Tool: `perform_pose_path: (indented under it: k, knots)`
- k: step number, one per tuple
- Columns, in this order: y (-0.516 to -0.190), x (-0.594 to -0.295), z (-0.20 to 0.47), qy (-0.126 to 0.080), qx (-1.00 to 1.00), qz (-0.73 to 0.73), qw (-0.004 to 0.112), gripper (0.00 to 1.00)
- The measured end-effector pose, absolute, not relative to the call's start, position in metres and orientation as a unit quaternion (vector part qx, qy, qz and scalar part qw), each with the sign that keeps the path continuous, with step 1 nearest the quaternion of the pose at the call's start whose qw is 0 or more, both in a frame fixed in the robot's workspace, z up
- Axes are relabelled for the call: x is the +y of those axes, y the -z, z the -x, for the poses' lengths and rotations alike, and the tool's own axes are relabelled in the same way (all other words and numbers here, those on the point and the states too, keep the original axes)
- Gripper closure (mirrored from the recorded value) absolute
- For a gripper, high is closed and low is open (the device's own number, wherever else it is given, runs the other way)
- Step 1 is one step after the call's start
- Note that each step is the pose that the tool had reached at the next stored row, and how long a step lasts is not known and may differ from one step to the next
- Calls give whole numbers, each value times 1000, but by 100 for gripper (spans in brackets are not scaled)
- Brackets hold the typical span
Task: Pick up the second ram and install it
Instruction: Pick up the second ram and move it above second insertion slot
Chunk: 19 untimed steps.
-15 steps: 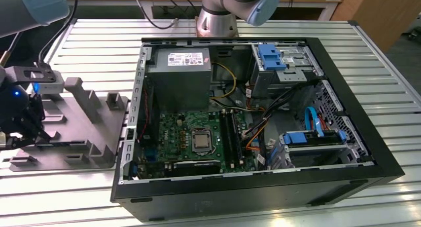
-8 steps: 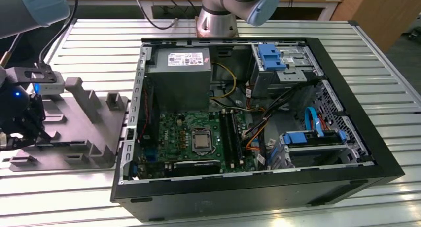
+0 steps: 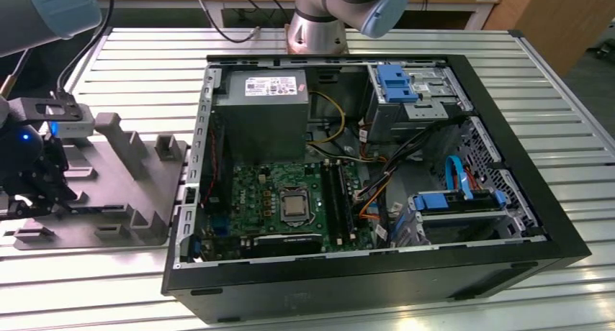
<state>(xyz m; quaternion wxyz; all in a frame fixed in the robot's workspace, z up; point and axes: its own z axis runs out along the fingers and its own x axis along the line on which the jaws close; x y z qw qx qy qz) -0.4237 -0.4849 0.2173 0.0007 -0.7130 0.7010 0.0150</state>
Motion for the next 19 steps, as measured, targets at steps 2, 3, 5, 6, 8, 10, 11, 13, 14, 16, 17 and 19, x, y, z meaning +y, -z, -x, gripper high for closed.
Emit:
perform_pose_path:
  k: [2,3,5,6,8,10,11,13,14,16,17,19]
  knots:
    - [-216,-485,424,-15,701,713,5,71]
    - [-216,-485,424,-14,701,713,6,71]
    - [-215,-485,424,-14,700,714,7,71]
    - [-214,-485,424,-14,700,714,9,71]
    - [-214,-485,425,-14,700,714,11,71]
    - [-213,-485,426,-14,700,714,11,71]
    - [-213,-485,427,-14,700,714,11,71]
    - [-212,-485,429,-14,700,714,11,71]
    - [-211,-485,430,-14,700,714,11,71]
    - [-209,-485,430,-14,700,714,11,71]
    - [-208,-485,431,-14,700,714,11,71]
    - [-206,-485,431,-14,700,714,11,71]
